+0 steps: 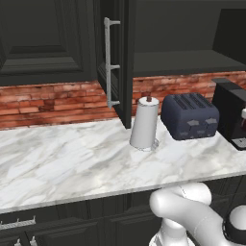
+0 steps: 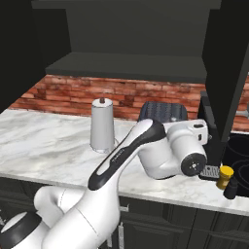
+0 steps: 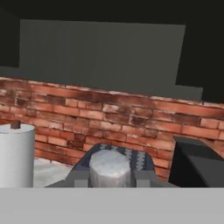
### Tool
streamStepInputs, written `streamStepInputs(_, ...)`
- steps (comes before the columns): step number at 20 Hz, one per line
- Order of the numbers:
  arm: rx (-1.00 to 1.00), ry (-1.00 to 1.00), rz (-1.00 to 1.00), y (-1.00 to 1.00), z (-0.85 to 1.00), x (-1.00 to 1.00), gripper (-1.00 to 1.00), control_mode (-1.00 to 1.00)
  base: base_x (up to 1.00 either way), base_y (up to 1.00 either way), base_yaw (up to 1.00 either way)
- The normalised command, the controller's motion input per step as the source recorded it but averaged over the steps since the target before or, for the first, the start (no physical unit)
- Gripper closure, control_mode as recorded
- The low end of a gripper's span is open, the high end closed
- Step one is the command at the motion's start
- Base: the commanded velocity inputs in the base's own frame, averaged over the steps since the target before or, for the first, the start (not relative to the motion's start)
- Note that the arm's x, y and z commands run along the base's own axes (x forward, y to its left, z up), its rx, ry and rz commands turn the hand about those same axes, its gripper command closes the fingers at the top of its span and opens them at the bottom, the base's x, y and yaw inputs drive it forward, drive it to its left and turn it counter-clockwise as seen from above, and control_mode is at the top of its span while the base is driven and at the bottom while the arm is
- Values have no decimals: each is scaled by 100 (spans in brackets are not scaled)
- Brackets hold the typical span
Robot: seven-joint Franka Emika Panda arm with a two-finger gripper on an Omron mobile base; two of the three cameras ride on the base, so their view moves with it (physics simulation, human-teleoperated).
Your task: Collect the turmeric, ketchup, and shaker from the cabinet and place them next to the stove.
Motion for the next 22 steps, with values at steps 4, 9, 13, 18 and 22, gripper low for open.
streamStepInputs(4, 0, 6, 0, -29, -40, 0, 100, -100, 0, 0, 0)
streamStepInputs(9, 7, 0, 0, -15, -54, 0, 100, -100, 0, 0, 0)
streamStepInputs(13, 15, -5, 0, 0, -59, -2, 100, -100, 0, 0, 0)
streamStepInputs(18, 14, -14, 0, -4, -33, -10, 100, -100, 0, 0, 0)
streamStepInputs(22, 1, -6, -1, -45, -16, -12, 100, -100, 0, 0, 0)
